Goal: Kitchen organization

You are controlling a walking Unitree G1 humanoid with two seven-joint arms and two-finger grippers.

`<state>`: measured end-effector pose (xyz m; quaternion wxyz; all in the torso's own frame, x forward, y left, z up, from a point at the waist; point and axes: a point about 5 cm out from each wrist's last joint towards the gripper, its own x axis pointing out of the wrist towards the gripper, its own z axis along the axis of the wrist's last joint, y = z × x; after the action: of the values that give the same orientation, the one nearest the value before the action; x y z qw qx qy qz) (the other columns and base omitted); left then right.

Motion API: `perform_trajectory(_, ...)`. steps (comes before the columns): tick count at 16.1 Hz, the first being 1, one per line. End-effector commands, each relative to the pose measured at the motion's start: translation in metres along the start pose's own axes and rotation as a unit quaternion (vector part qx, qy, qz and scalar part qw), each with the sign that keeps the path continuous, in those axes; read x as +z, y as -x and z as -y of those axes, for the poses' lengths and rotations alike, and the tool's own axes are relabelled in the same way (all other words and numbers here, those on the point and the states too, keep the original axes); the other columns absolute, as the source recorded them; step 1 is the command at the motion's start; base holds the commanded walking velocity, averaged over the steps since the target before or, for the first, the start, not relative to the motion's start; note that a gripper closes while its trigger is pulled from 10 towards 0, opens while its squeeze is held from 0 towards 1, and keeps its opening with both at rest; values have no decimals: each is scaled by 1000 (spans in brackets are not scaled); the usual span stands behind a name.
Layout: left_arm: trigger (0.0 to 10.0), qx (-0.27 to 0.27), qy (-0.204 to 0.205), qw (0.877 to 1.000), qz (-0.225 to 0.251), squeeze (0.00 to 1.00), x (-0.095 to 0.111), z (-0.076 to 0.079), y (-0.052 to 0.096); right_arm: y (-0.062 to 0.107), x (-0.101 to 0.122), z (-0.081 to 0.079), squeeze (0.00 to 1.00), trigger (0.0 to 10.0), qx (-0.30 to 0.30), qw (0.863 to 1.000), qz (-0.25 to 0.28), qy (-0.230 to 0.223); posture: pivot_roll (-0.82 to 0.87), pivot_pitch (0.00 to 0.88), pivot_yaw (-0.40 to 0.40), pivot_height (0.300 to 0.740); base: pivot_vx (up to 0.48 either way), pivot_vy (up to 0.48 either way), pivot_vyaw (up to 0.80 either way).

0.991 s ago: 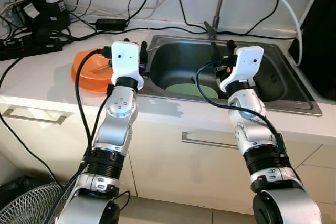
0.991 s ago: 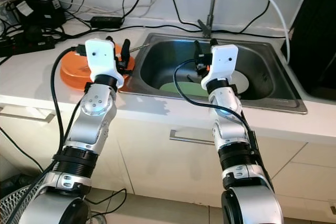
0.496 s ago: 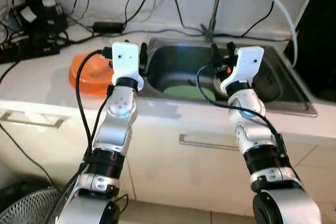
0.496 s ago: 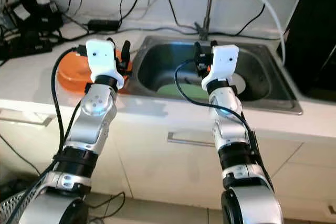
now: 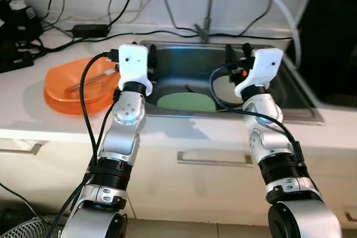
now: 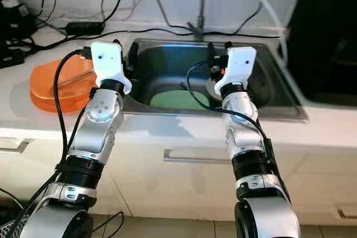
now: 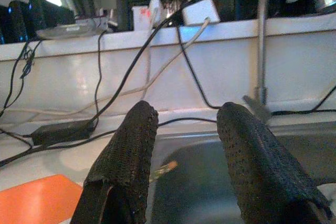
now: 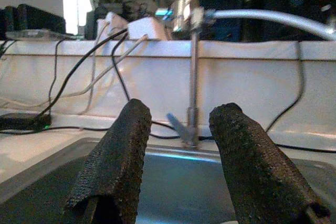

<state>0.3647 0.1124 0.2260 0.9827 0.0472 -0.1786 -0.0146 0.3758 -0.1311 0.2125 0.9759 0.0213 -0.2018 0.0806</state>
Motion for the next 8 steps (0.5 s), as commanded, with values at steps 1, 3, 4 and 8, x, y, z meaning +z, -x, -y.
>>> perform_trajectory(1,10000,-3,-4,1000,5,0,4,1,-1,-3,6,0,0,10000,0,1000,13,-2,75,0,-7,740,277,0,0)
perform_trajectory(3,10000,-3,-3,1000,6,0,4,1,-1,-3,6,0,0,10000,1,1000,12,0,75,0,-7,740,276,0,0)
perform_trajectory(4,10000,-3,-3,1000,6,0,4,1,-1,-3,5,0,0,10000,2,1000,11,0,77,0,-8,740,277,0,0)
perform_trajectory(8,10000,-6,-3,1000,8,0,5,2,-1,-3,6,-1,0,10000,2,1000,12,-1,77,0,-6,740,275,0,0)
